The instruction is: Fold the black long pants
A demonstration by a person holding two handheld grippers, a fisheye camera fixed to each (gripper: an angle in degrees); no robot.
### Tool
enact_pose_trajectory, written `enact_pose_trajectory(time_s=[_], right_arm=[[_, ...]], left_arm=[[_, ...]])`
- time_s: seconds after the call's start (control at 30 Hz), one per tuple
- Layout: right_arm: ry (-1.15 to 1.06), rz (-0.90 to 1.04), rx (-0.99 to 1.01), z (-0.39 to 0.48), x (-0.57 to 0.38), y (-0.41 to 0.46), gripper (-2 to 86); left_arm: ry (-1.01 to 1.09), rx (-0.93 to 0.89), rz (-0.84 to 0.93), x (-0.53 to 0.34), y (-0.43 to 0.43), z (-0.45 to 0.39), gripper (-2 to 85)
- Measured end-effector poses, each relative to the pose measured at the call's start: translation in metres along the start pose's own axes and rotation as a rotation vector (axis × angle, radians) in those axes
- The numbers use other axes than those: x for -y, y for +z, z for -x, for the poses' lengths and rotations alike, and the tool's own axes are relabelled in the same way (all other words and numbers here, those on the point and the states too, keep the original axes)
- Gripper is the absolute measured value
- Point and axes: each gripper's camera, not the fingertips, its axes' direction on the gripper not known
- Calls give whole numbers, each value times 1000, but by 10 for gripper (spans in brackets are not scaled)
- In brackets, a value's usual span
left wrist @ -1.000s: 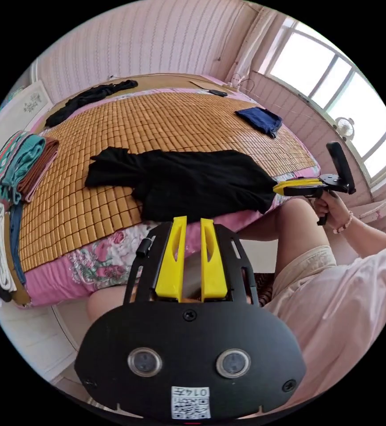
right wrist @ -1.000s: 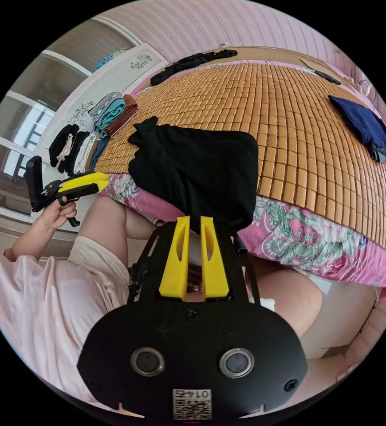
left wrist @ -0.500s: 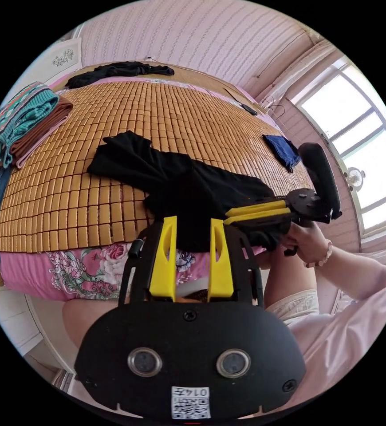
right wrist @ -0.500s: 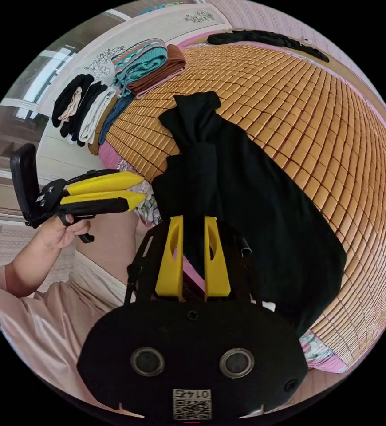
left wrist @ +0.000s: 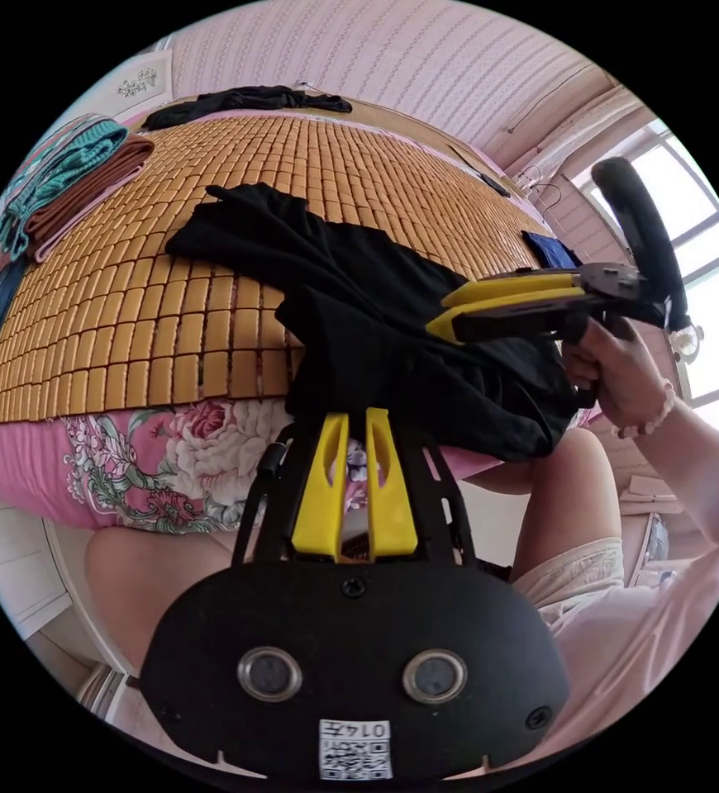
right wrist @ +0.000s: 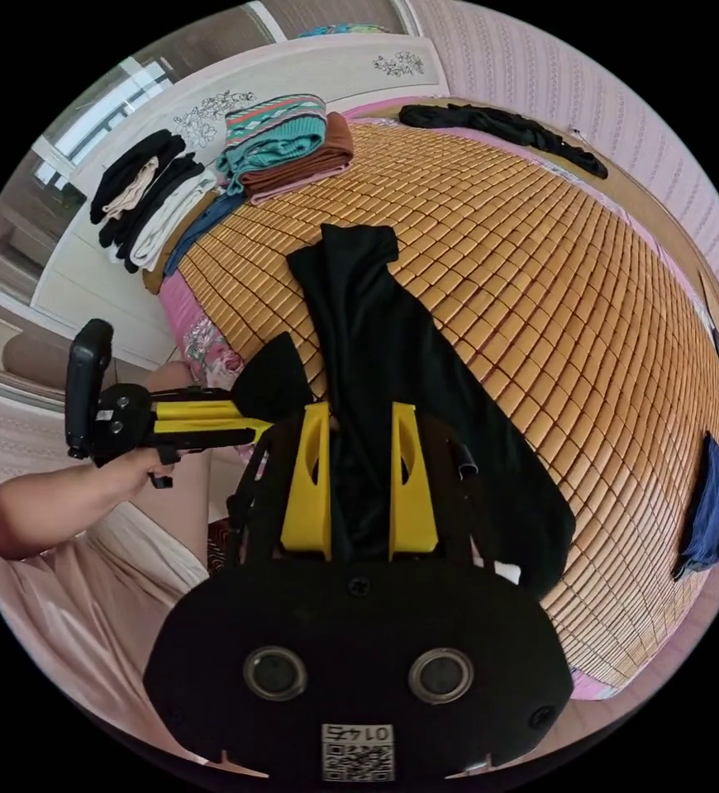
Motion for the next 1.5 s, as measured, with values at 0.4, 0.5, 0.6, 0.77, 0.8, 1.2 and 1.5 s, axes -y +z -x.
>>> enact_pose_trajectory(time_s=[0.4, 0.5, 0.6, 0.77, 0.8, 1.2, 1.5], right_arm=[[346, -495, 76, -106, -84, -155, -2], [503, -742, 71, -137, -170, -213, -1], [625, -768, 47, -149, -241, -218, 5], [892, -539, 5, -167, -309, -157, 15], [957, -480, -14, -170, -319, -144, 19], [491, -299, -21, -127, -133, -104, 65], [45, -133, 60, -37, 42, -46, 76]], left_arm=[[79, 22, -298, -8, -137, 13, 10], [124, 66, -443, -22, -190, 23, 15], [76, 135, -420, -44, -200, 55, 30], [-181, 140, -234, -78, -148, 126, 46], [-228, 143, -209, -87, -141, 136, 48], [-69, 110, -167, 28, -108, 94, 85], [-28, 198, 39, 99, -25, 77, 29]])
